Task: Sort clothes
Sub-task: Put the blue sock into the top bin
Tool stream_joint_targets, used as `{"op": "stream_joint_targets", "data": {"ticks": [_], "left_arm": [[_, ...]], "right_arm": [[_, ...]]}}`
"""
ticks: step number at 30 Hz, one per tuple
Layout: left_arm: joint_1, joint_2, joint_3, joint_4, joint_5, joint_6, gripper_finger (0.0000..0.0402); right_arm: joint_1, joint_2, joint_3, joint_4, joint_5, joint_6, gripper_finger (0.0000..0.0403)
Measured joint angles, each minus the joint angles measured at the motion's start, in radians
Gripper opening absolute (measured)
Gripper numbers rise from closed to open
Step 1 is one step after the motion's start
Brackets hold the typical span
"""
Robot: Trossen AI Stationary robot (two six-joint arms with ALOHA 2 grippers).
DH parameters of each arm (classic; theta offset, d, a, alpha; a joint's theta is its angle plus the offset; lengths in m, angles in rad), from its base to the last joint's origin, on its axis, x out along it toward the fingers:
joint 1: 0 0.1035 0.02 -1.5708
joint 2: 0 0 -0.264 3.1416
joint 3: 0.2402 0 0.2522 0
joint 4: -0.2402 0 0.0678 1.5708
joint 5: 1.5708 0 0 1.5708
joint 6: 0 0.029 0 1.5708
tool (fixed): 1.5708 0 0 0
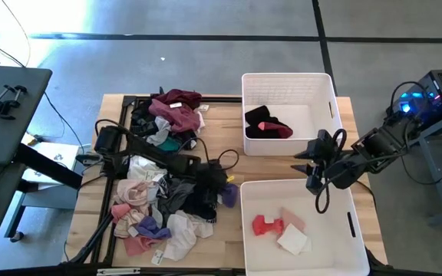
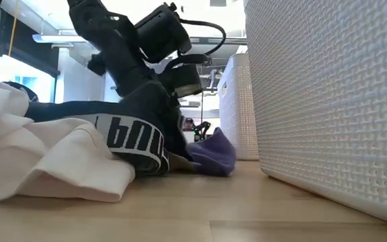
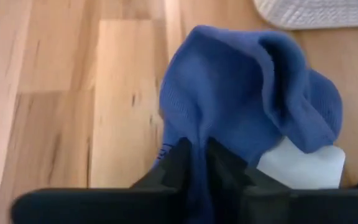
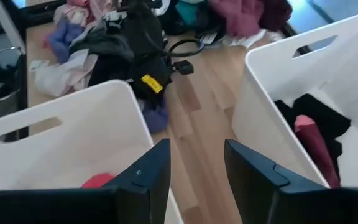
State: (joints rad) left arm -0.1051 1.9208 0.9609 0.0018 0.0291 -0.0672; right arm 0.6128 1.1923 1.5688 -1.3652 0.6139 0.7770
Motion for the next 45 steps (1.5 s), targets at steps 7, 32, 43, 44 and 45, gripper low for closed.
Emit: {"op": "stream_joint_targets", "data": {"ticks": [7, 32, 43, 44, 45], "left_arm": [[0.0, -0.175, -0.008, -0.12, -0.106, -0.067, 0.0009], [0.073, -0.636, -0.004, 0.191, -0.112, -0.013, 0.0003], [0.072, -0.636, -0.004, 0.332, -0.057, -0.061, 0.0003], [0.072, -0.636, -0.004, 0.34, -0.056, -0.061, 0.0003], [0.072, -0.636, -0.004, 0.344, -0.056, -0.061, 0.0003]], "right_arm": [[0.0, 0.013, -0.001, 0.002, 0.034, 0.079, 0.0138], [-0.36, 0.273, -0.001, 0.692, -0.07, -0.665, 0.021], [-0.43, 0.381, -0.001, 0.838, -0.247, -0.838, 0.0184], [-0.43, 0.389, -0.001, 0.843, -0.247, -0.838, 0.0175], [-0.43, 0.395, -0.001, 0.852, -0.247, -0.836, 0.0164]]}}
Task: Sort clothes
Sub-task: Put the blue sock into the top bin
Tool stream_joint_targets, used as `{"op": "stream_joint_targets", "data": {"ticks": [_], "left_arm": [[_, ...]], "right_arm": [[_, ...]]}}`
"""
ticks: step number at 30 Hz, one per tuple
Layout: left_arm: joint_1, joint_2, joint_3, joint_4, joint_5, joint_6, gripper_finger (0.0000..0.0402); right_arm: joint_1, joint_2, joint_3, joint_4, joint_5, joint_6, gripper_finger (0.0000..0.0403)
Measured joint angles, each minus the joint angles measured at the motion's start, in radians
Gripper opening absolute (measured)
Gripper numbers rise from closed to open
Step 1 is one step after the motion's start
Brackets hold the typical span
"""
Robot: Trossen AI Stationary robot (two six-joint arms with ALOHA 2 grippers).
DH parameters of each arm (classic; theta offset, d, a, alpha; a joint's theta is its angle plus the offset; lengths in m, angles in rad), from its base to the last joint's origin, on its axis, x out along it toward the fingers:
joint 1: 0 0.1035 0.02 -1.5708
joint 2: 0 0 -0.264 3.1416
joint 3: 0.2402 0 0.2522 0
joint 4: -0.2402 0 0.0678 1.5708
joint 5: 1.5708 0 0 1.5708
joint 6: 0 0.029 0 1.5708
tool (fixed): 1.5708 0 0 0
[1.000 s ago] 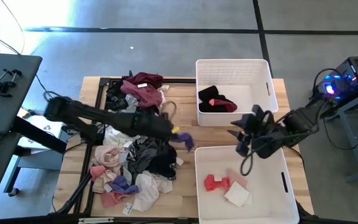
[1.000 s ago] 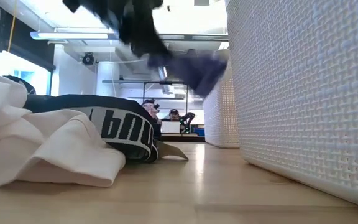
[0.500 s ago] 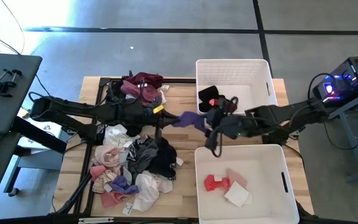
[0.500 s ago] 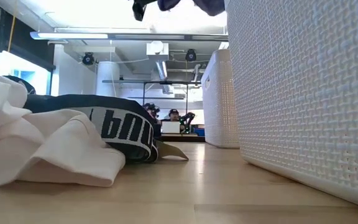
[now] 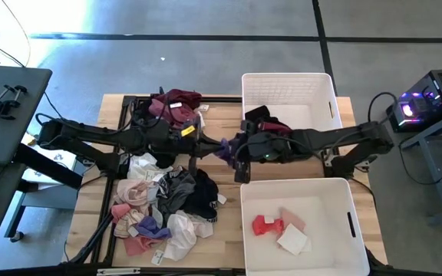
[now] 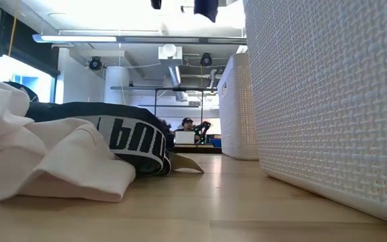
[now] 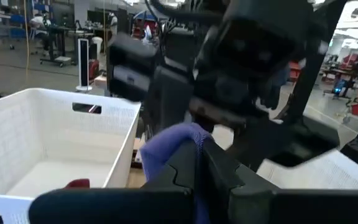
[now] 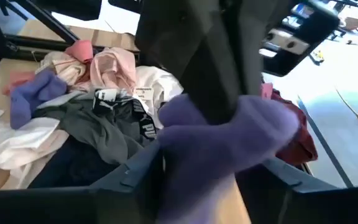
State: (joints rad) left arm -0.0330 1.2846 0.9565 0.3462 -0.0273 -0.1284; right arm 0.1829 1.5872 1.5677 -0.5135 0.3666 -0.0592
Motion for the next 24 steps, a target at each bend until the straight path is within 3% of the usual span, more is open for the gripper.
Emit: {"op": "stream_joint_targets", "data": {"ticks": [5, 10, 14, 18, 21, 24], "left_arm": [[0.0, -0.001, 0.0, 0.005, -0.001, 0.001, 0.0005], [0.0, -0.061, 0.0, -0.087, -0.003, 0.107, 0.0037], [0.008, -0.132, 0.0, -0.233, -0.018, 0.182, 0.0066], [0.021, -0.194, 0.001, -0.365, -0.045, 0.213, 0.0081], [0.03, -0.225, 0.001, -0.46, -0.049, 0.217, 0.0085], [0.036, -0.239, 0.001, -0.546, -0.049, 0.21, 0.0086]], "right_arm": [[0.0, 0.01, 0.0, 0.028, 0.014, 0.082, 0.0089], [0.003, 0.01, 0.044, -0.011, 0.113, 0.18, 0.0009], [0.004, 0.01, 0.127, -0.11, 0.267, 0.228, 0.0017], [-0.014, 0.009, 0.262, -0.321, 0.407, 0.344, 0.0009], [-0.068, 0.008, 0.362, -0.515, 0.417, 0.486, 0.0004], [-0.152, 0.008, 0.421, -0.674, 0.344, 0.602, 0.0007]]}}
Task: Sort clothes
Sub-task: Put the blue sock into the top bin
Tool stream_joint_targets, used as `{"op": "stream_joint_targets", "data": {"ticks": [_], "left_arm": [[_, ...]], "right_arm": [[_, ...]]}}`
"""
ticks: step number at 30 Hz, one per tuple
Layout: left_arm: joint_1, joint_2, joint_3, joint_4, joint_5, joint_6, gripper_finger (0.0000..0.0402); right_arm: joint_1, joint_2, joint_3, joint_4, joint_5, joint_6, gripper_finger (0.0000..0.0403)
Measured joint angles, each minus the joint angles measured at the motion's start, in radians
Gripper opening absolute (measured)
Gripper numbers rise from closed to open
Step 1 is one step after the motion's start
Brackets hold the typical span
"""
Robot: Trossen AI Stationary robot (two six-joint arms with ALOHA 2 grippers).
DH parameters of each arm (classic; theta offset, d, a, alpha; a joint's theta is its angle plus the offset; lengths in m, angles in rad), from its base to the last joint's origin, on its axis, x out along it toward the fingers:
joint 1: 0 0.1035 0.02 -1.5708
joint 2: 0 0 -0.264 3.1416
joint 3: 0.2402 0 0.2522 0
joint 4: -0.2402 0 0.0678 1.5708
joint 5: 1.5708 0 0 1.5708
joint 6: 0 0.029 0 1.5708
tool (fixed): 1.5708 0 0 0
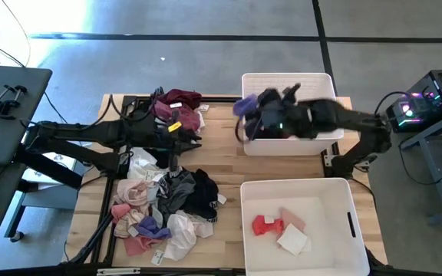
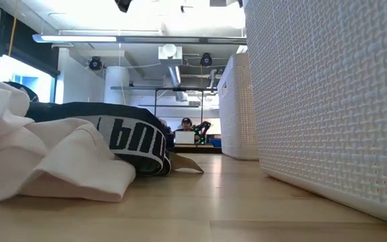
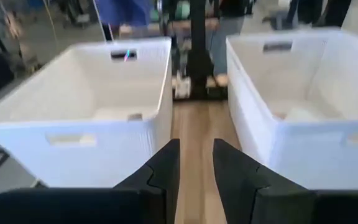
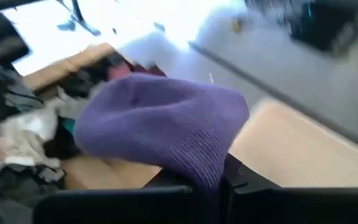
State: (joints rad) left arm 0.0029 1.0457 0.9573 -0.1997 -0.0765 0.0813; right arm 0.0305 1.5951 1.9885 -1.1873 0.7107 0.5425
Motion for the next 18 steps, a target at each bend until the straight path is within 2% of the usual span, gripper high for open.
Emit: {"op": "stream_joint_targets", "data": {"ticks": [5, 11, 14, 18], "left_arm": [[0.0, -0.001, 0.0, -0.108, 0.0, -0.006, 0.0086], [0.0, -0.001, 0.0, -0.131, -0.048, -0.077, 0.0086], [0.0, -0.001, 0.0, -0.128, -0.094, -0.137, 0.0086], [0.0, -0.001, 0.0, -0.098, -0.167, -0.224, 0.0086]], "right_arm": [[-0.2, 0.0, -0.017, -0.18, -0.22, 0.055, 0.0003], [-0.44, 0.002, -0.205, -0.177, -0.493, -0.093, 0.0002], [-0.492, 0.003, -0.29, -0.132, -0.537, -0.169, 0.0001], [-0.474, -0.01, -0.316, -0.061, -0.529, -0.286, 0.0001]]}}
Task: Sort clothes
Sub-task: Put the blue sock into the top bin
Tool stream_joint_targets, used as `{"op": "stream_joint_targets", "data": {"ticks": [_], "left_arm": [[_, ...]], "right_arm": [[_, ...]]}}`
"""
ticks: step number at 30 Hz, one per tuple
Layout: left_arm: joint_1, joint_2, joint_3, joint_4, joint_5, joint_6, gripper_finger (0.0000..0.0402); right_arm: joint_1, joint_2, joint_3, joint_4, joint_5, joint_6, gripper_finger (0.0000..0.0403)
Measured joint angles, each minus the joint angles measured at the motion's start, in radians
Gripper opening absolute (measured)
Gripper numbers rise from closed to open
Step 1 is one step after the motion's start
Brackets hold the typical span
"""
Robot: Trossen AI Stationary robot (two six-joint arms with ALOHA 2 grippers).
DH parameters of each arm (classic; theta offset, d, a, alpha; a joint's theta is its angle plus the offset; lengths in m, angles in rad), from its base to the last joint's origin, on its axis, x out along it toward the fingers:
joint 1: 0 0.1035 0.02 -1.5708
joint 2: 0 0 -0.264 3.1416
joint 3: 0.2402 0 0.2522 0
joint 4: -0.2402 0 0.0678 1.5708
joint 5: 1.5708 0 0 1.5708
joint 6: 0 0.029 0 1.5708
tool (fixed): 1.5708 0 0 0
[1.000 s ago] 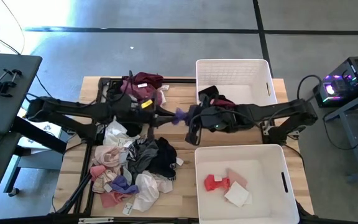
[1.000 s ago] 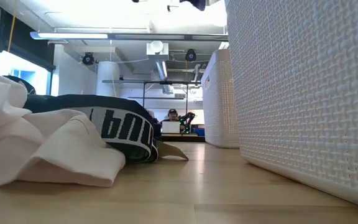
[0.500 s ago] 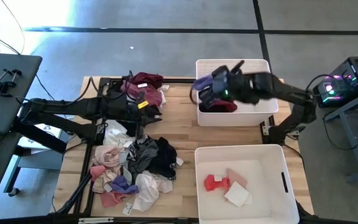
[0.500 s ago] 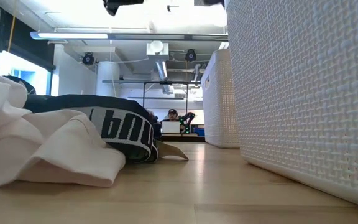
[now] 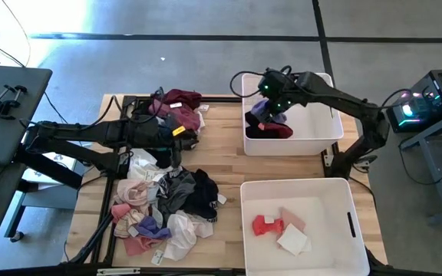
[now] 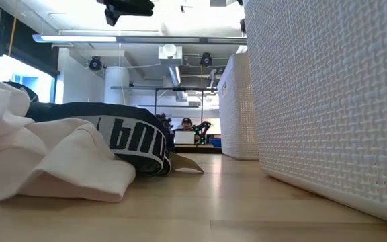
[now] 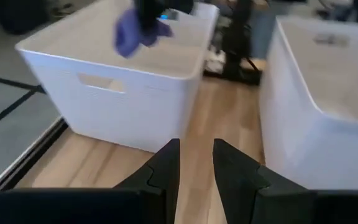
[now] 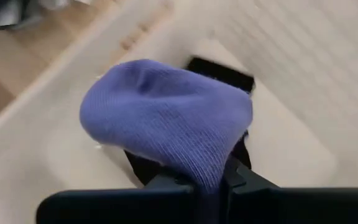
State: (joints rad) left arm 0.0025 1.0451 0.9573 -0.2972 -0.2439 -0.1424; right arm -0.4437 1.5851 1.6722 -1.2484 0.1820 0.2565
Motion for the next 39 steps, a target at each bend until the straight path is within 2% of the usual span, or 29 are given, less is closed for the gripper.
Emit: {"op": "stream_joint_targets", "data": {"ticks": [4, 8, 13, 18, 24, 30, 35, 39], "left_arm": [[0.0, 0.0, 0.0, 0.072, -0.117, -0.013, 0.0086], [0.013, 0.0, 0.0, 0.15, -0.242, -0.013, 0.0086], [0.053, 0.0, 0.0, 0.196, -0.296, -0.02, 0.0086], [0.086, 0.009, 0.0, 0.196, -0.328, -0.105, 0.0086], [0.104, 0.05, 0.0, 0.198, -0.33, -0.204, 0.0086], [0.105, 0.095, 0.0, 0.199, -0.328, -0.264, 0.0086], [0.105, 0.12, -0.001, 0.202, -0.303, -0.299, 0.0086], [0.105, 0.141, -0.001, 0.198, -0.297, -0.268, 0.0086]], "right_arm": [[0.01, -0.04, 0.041, 0.05, -0.004, -0.116, 0.0001], [-0.052, -0.096, 0.066, 0.049, -0.1, -0.229, 0.0], [-0.166, -0.154, 0.044, 0.043, -0.193, -0.348, 0.0], [-0.23, -0.155, -0.045, 0.047, -0.272, -0.409, 0.0], [-0.237, -0.154, -0.214, 0.047, -0.342, -0.394, 0.0], [-0.238, -0.154, -0.316, 0.122, -0.341, -0.319, 0.0009], [-0.244, -0.152, -0.331, 0.171, -0.345, -0.25, 0.0053], [-0.244, -0.151, -0.322, 0.167, -0.337, -0.205, 0.0091]]}}
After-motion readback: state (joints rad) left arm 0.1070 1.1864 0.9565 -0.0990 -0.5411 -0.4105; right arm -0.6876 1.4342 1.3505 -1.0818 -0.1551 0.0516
